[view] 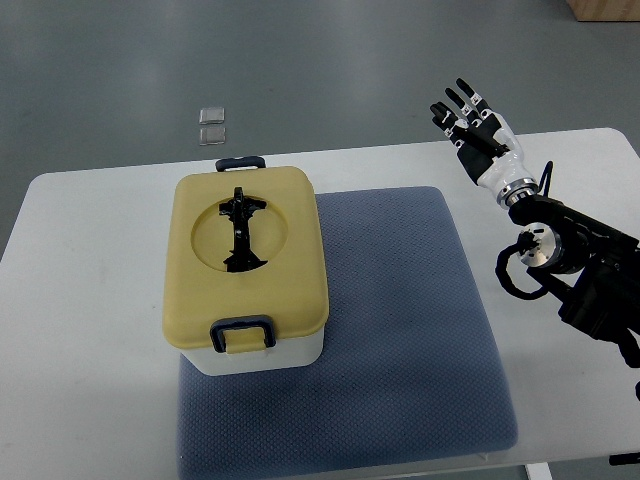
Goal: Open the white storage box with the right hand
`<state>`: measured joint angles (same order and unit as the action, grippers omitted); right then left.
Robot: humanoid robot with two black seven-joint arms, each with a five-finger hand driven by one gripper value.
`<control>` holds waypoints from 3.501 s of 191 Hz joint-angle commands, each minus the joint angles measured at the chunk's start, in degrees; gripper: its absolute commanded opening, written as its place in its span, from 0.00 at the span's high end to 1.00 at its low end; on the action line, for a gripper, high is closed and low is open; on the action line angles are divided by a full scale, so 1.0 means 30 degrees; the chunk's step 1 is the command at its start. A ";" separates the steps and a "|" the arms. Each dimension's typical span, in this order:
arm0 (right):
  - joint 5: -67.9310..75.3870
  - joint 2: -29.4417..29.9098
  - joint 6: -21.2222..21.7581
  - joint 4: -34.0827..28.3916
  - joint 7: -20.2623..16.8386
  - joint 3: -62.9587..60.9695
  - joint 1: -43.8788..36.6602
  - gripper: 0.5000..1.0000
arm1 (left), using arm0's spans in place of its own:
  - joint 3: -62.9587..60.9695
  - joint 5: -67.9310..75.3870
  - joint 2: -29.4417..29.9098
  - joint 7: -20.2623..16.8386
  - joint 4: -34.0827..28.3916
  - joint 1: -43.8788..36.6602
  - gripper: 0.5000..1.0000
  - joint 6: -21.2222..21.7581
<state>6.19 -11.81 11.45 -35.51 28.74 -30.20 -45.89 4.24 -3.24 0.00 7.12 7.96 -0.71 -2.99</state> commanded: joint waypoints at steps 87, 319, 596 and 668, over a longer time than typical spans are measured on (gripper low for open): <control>-0.5457 -0.0749 0.0049 -0.0205 -0.0029 0.0339 -0.2516 0.14 | -0.0007 -0.0003 0.0000 0.0001 -0.0018 0.0003 0.00 -0.0001; -3.2824 0.1038 0.4180 -0.7148 0.1085 0.7751 -1.3738 0.17 | -0.0007 -0.0003 0.0000 0.0001 -0.0018 0.0003 0.00 -0.0001; -3.3089 0.0334 0.3389 -0.8408 0.0967 0.7516 -1.2566 1.00 | -0.0007 -0.0003 0.0000 0.0001 -0.0018 0.0003 0.00 -0.0001; -3.2298 0.0247 0.3623 -0.8379 0.1290 0.5144 -1.3503 1.00 | -0.0007 -0.0003 0.0000 0.0001 -0.0018 0.0003 0.00 -0.0001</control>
<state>-91.93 -10.45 22.19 -60.71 32.52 -12.56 -85.27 4.22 -3.25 0.00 7.12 7.91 -0.70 -2.99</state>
